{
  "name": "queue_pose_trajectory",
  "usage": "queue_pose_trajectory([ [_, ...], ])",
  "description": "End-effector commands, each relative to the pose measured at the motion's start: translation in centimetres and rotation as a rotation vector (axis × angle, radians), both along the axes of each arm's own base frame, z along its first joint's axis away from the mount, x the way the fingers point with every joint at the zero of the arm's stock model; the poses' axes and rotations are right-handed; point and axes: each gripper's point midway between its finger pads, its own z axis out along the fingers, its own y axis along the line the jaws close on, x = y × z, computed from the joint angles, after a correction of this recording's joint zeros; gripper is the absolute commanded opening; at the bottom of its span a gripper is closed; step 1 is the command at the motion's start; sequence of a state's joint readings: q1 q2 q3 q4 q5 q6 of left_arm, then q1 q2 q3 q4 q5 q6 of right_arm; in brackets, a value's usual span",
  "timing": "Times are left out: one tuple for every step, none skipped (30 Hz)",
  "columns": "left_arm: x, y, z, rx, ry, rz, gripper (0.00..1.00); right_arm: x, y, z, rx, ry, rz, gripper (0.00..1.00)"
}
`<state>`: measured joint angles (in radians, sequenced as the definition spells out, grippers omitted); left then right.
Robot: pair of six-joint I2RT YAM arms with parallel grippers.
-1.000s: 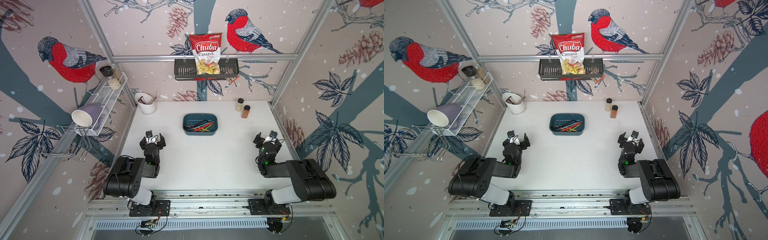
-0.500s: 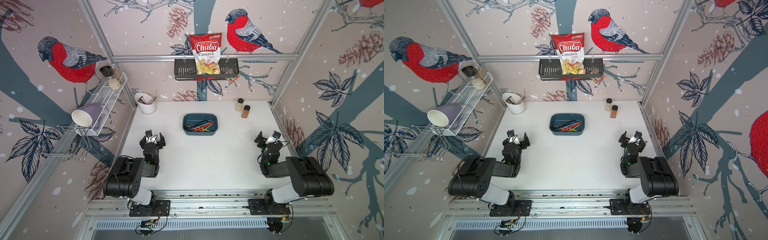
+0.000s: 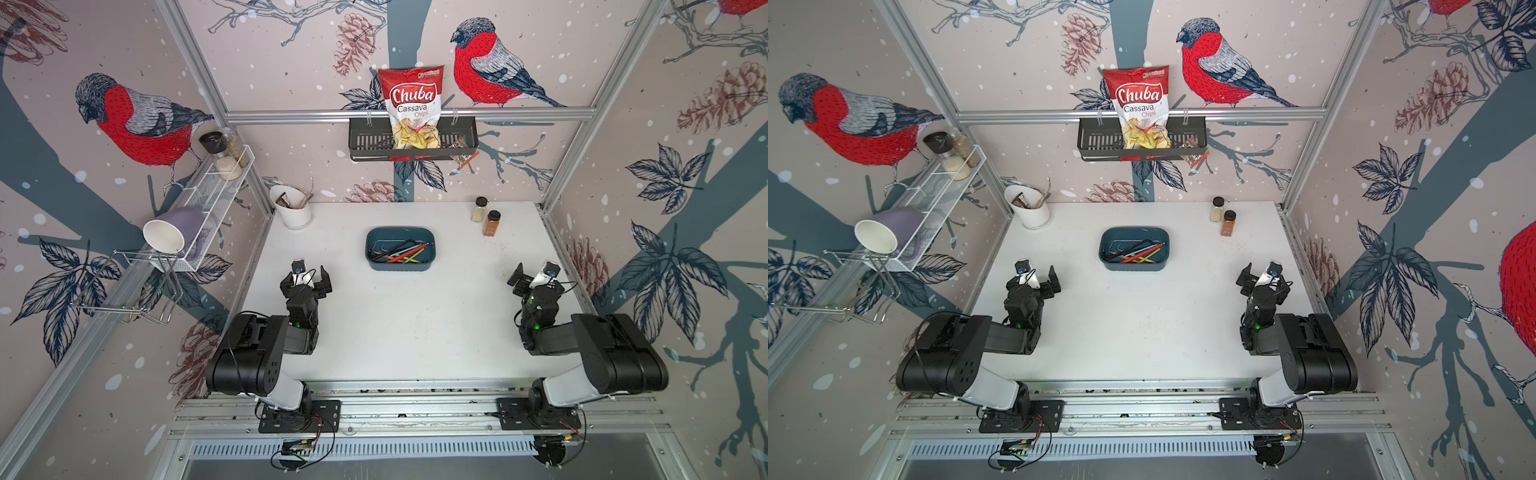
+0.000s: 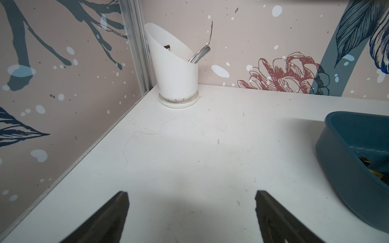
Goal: Put the hex key on the desktop into the storage box
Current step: Reset both arms
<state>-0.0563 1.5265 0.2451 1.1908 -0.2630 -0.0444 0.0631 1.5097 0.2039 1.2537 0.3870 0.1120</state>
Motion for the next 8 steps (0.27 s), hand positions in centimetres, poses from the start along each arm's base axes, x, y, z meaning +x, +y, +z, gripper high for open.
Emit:
queue_pose_trajectory([
  [0.19,0.11,0.80,0.003,-0.029,0.001,0.97,0.13,-0.02,0.46,0.002,-0.018,-0.007,1.00],
  [0.20,0.11,0.81,0.004,-0.029,0.001,0.97,0.10,-0.01,0.54,-0.002,-0.025,-0.005,1.00],
  [0.16,0.11,0.75,0.004,-0.027,0.001,0.97,0.20,-0.05,0.50,-0.003,-0.024,-0.006,1.00],
  [0.20,0.11,0.84,0.004,-0.030,0.001,0.97,0.21,-0.06,0.46,0.000,-0.022,-0.004,1.00],
  [0.16,0.11,0.73,0.004,-0.026,0.001,0.97,0.24,-0.06,0.42,0.004,-0.018,-0.003,1.00],
  [0.17,0.08,0.76,0.004,-0.027,0.000,0.97,0.17,-0.09,0.49,0.004,-0.021,-0.004,1.00],
  [0.18,0.10,0.78,0.004,-0.028,0.001,0.97,0.15,-0.13,0.49,0.003,-0.022,-0.005,1.00],
  [0.15,0.08,0.74,0.003,-0.027,0.000,0.97,0.16,-0.06,0.51,0.003,-0.021,-0.002,1.00],
])
